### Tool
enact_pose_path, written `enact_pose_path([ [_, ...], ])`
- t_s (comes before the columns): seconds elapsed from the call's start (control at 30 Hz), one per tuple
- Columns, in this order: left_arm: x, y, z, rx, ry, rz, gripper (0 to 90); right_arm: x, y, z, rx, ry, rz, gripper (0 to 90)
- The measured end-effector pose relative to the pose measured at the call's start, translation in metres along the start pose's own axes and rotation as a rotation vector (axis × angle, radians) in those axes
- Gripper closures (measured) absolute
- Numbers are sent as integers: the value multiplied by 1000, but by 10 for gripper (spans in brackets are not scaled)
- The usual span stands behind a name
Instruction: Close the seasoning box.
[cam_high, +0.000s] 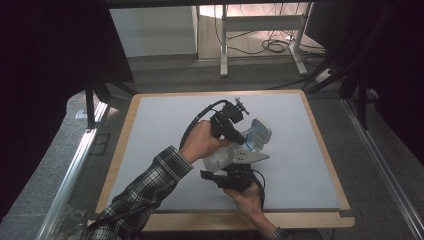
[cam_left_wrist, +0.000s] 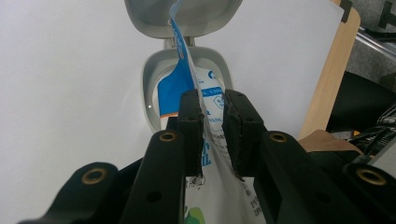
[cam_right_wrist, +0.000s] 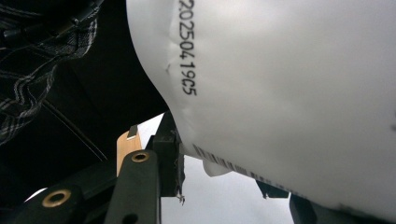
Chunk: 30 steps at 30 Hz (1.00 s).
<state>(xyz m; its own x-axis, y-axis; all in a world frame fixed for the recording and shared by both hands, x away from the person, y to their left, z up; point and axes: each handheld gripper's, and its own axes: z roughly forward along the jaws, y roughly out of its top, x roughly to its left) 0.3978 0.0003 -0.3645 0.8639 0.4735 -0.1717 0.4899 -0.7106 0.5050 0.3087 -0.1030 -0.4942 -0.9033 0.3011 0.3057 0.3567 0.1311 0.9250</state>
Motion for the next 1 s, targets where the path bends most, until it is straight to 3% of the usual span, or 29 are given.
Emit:
enact_pose_path([
  [1.0, 1, 0, -2, 0, 2, -3, 758, 3, 1, 2, -13, 1, -1, 584],
])
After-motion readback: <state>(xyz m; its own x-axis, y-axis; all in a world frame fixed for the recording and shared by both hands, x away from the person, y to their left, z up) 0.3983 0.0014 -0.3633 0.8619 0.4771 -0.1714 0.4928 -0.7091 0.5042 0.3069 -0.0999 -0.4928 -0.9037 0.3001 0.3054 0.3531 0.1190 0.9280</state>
